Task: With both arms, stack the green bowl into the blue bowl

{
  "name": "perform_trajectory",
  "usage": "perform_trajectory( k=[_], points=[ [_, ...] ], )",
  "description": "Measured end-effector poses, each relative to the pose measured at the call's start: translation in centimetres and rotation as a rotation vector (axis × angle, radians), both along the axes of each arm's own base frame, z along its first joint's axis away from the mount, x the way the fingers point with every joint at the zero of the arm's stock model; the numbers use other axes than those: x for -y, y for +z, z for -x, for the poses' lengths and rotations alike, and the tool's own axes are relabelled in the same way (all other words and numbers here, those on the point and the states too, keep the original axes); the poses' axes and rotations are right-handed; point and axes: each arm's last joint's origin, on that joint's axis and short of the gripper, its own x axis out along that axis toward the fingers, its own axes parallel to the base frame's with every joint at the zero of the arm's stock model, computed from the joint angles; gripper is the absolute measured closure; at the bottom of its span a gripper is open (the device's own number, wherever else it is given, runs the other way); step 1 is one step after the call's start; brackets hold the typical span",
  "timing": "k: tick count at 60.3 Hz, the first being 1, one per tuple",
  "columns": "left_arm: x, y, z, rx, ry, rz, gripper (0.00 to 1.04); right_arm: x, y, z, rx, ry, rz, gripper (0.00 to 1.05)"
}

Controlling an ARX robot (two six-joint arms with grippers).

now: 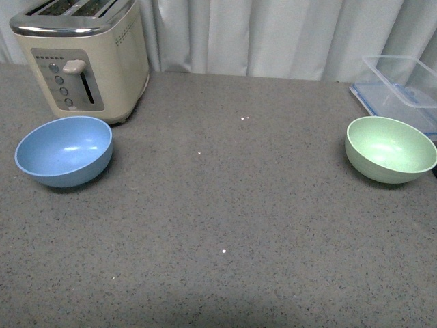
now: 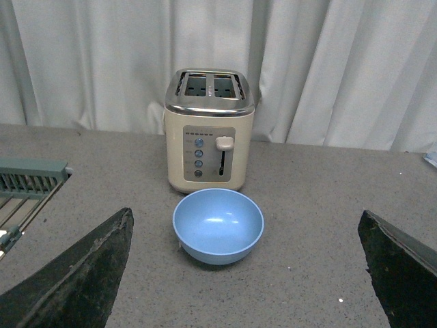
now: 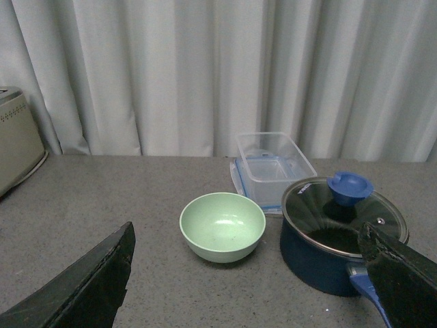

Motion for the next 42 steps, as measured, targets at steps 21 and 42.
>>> perform_trajectory(
  k=[21, 42],
  points=[
    [0.00, 0.00, 0.00, 0.000, 0.000, 0.000, 0.06, 0.00, 0.00, 0.00, 0.000, 0.000, 0.000, 0.09],
    [0.00, 0.00, 0.00, 0.000, 0.000, 0.000, 0.06, 0.00, 0.00, 0.00, 0.000, 0.000, 0.000, 0.09]
  ],
)
